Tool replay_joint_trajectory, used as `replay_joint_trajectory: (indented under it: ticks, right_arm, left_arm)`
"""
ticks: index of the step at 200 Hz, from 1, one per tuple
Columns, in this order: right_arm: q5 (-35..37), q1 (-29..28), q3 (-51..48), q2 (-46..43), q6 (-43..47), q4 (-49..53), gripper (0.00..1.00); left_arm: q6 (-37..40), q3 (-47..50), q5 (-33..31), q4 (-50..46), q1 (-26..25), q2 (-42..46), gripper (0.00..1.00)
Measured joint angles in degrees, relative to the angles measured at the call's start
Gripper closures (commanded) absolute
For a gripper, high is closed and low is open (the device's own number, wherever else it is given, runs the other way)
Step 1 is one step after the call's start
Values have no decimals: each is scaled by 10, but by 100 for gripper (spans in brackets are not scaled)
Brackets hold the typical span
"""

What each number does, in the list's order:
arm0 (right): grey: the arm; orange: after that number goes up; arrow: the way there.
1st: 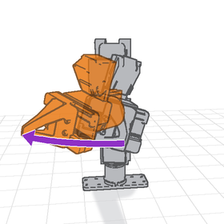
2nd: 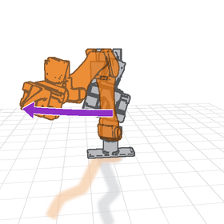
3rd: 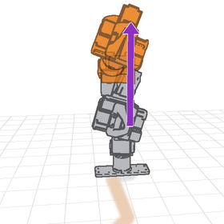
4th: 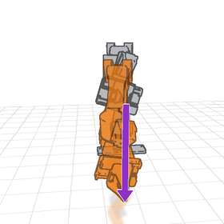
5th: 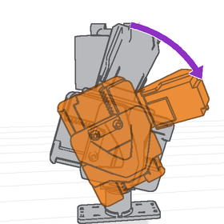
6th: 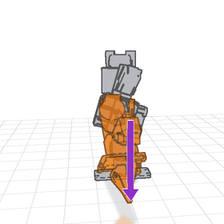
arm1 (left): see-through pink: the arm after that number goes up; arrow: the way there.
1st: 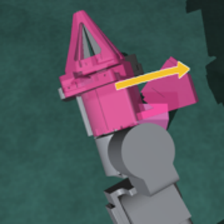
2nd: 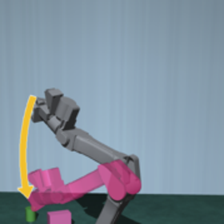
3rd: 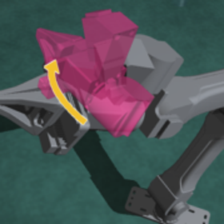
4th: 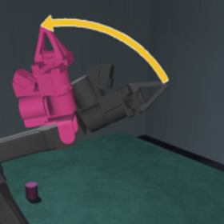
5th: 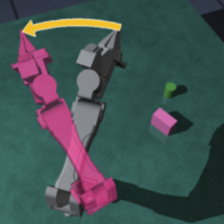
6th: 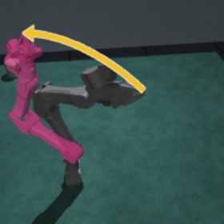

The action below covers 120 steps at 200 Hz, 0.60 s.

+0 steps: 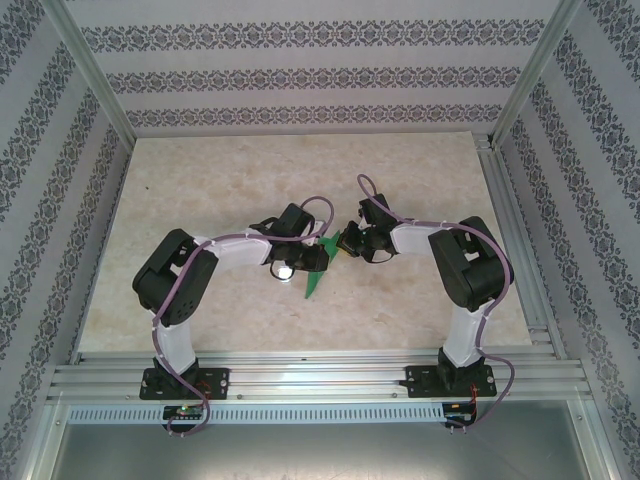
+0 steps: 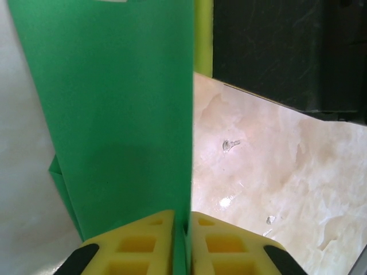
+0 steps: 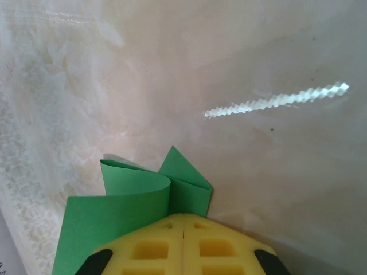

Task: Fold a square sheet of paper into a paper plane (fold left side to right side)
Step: Fold the wing for the fifth time at the center of the table.

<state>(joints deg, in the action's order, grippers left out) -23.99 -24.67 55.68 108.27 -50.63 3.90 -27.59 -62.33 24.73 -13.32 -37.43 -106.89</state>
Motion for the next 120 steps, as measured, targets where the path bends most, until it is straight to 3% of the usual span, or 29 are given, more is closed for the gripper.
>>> replay_joint_trajectory:
  ticks: [120]
  right_arm:
    - [1, -1, 2, 0, 12, 5, 96]
  left_arm:
    - [39, -28, 16, -18, 10, -1, 61]
